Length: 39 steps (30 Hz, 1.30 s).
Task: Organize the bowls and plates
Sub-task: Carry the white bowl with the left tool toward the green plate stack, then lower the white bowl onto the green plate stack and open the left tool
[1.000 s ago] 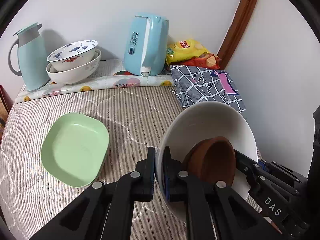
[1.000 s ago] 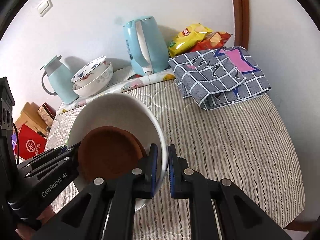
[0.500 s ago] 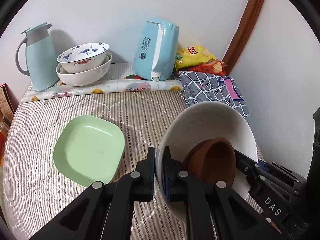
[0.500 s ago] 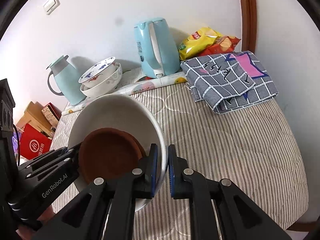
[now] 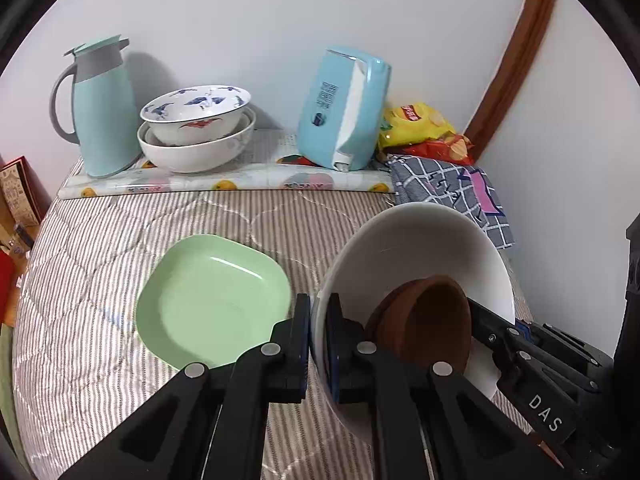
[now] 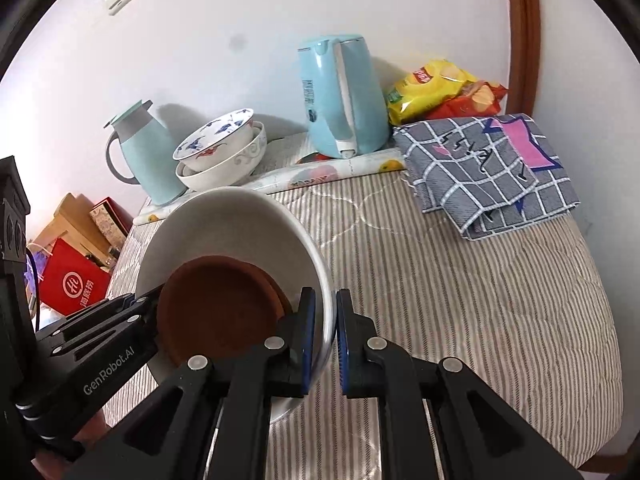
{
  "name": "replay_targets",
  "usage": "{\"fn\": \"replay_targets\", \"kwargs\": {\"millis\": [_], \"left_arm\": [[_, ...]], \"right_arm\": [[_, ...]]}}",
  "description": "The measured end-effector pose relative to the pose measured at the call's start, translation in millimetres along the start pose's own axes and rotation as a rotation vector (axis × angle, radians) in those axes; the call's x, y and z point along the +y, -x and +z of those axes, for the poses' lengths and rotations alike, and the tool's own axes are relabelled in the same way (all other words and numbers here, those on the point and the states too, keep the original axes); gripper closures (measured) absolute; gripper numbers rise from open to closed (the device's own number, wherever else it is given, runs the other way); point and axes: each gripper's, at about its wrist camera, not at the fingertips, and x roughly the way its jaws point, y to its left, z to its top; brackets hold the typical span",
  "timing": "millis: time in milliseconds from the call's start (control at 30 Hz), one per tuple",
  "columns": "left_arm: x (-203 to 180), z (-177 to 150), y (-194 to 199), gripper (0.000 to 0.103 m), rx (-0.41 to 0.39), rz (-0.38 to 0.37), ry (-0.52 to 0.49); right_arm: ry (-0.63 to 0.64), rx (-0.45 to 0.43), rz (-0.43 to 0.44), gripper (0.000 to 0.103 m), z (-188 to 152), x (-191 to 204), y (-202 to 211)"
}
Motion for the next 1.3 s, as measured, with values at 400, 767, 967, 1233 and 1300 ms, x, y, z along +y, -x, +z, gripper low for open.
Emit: {"fn": "replay_targets", "kwargs": {"millis": [400, 767, 967, 1233, 1300], "left_arm": [[33, 5, -1, 0.095, -0.005, 0.017, 0.040], [61, 7, -6, 0.095, 0.000, 0.020, 0.071], [77, 8, -13, 0.095, 0.014, 0.022, 0.090], [96, 7, -25, 0.095, 0.035, 0.026, 0.118], [101, 6, -29, 0.095, 0.042, 0.028, 0.127]], "right_arm": [[0.036, 0.013, 0.016, 0.093, 5, 31, -18], [0.062, 0.028, 0.019, 0.093, 10, 54, -34], [0.075, 0.048, 0.022, 0.093, 11, 66, -48], [0.091, 0.078, 0.023, 0.093, 11, 80, -67], [0.093, 0.087, 0.024, 0.093, 11, 82, -72]]}}
